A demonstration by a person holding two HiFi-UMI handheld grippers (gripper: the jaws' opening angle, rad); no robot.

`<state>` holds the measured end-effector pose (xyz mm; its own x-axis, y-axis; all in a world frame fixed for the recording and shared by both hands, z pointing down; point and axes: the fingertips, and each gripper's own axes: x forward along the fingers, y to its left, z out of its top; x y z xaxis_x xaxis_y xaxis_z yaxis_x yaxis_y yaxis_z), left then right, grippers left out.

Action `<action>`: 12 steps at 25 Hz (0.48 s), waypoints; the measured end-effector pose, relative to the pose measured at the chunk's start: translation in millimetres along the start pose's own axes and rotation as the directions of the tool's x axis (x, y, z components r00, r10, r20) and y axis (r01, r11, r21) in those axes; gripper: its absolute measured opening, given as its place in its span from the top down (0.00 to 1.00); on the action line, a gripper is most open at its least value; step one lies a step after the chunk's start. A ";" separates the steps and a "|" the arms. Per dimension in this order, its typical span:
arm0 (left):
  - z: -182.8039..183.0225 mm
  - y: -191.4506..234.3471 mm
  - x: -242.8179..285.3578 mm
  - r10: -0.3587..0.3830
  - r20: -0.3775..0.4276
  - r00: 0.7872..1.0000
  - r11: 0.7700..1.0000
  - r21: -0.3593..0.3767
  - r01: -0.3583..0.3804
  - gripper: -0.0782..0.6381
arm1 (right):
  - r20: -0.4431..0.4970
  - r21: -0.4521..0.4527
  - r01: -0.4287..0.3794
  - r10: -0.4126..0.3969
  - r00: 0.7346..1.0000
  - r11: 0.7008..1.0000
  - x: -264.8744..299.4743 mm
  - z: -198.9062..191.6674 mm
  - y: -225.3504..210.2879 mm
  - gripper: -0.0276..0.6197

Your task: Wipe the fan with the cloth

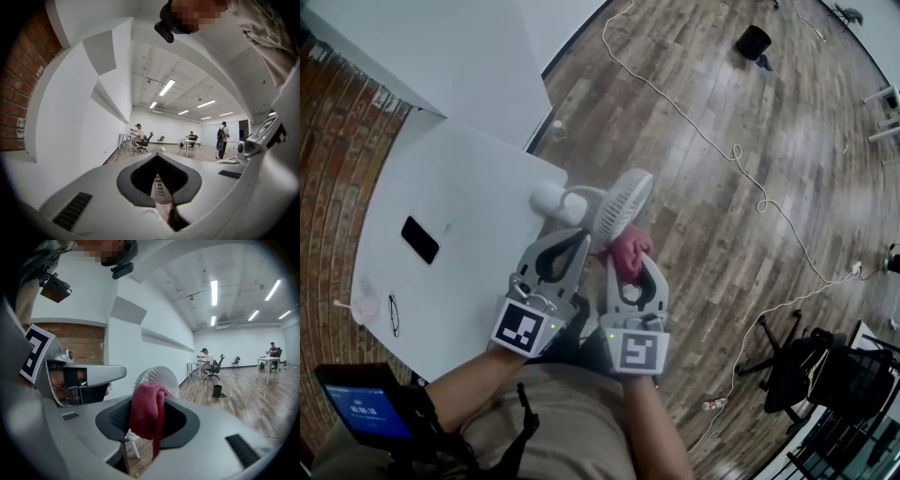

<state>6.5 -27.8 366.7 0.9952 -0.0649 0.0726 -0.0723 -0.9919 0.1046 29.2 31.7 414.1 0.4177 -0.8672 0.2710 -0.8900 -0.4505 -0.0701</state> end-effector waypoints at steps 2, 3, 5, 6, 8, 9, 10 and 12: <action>-0.2 -0.6 0.1 -0.006 -0.003 1.000 1.000 0.000 0.006 0.89 | 0.007 -0.006 0.002 -0.002 1.000 1.000 1.5 4.2 0.6 0.70; -0.5 -0.9 -0.1 -0.007 -0.005 1.000 1.000 0.000 0.007 0.89 | 0.012 -0.006 0.002 -0.002 1.000 1.000 1.9 6.7 0.8 0.70; -1.5 -1.8 -0.6 -0.012 -0.012 1.000 1.000 -0.004 0.012 0.89 | 0.018 -0.002 0.004 -0.004 1.000 1.000 1.8 11.4 0.5 0.70; -2.0 -2.5 -0.8 -0.018 -0.014 1.000 1.000 -0.007 0.018 0.89 | 0.021 -0.001 0.005 -0.005 1.000 1.000 1.5 13.6 0.1 0.70; -3.3 -4.3 -0.4 -0.034 -0.017 0.999 0.999 -0.018 0.034 0.89 | 0.029 -0.007 0.007 -0.006 1.000 1.000 1.5 18.2 -0.5 0.70; -3.9 -4.9 0.0 -0.042 -0.019 0.999 0.999 -0.023 0.042 0.89 | 0.035 -0.011 0.007 -0.007 0.999 1.000 2.0 20.6 -0.6 0.70; -4.1 -5.2 0.4 -0.049 -0.021 0.999 0.999 -0.026 0.048 0.89 | 0.041 -0.014 0.008 -0.007 0.999 1.000 2.7 23.2 -0.3 0.70; -3.6 -5.7 1.2 -0.057 -0.021 0.998 0.998 -0.026 0.057 0.89 | 0.052 -0.016 0.008 -0.007 0.999 1.000 3.8 27.7 0.7 0.70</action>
<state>7.9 -21.9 369.7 0.9962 -0.0056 0.0872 -0.0174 -0.9907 0.1347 35.3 22.2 388.5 0.4327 -0.8739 0.2215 -0.8896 -0.4538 -0.0526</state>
